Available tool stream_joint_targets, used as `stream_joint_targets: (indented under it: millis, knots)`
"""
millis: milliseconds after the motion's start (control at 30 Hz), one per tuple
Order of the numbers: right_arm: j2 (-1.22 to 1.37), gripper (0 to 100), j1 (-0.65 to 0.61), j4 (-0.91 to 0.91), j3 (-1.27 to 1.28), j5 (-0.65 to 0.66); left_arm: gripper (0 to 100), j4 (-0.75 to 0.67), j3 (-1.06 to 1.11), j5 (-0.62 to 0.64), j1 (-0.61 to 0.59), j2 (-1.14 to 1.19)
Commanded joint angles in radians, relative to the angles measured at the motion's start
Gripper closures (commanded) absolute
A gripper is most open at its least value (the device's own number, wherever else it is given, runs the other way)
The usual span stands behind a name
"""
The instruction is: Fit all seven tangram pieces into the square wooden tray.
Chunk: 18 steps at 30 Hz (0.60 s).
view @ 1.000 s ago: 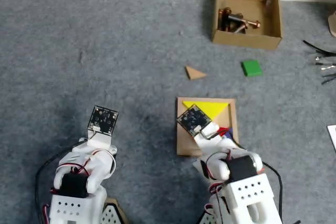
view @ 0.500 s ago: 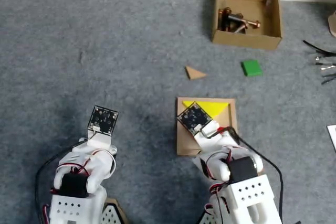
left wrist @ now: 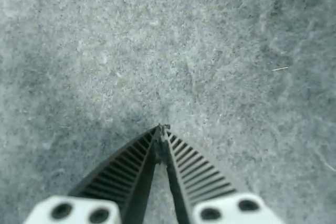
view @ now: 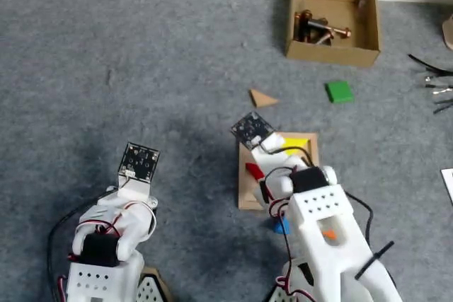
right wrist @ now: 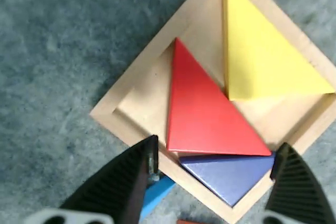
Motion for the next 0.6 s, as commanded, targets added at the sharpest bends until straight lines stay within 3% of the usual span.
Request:
stream_joint_targets:
  millis: [0,300,567]
  knots:
    - [-0.002,67.0,0.021,-0.033,-0.061,0.020,99,0.003,0.024,0.008,-0.010,-0.015]
    - [0.012,66.7,0.025,-0.028,-0.058,0.218,99,0.005,0.024,0.006,-0.010,-0.015]
    - [0.127,66.6,0.025,-0.048,-0.065,0.215,99,0.005,0.024,0.006,-0.010,-0.015]
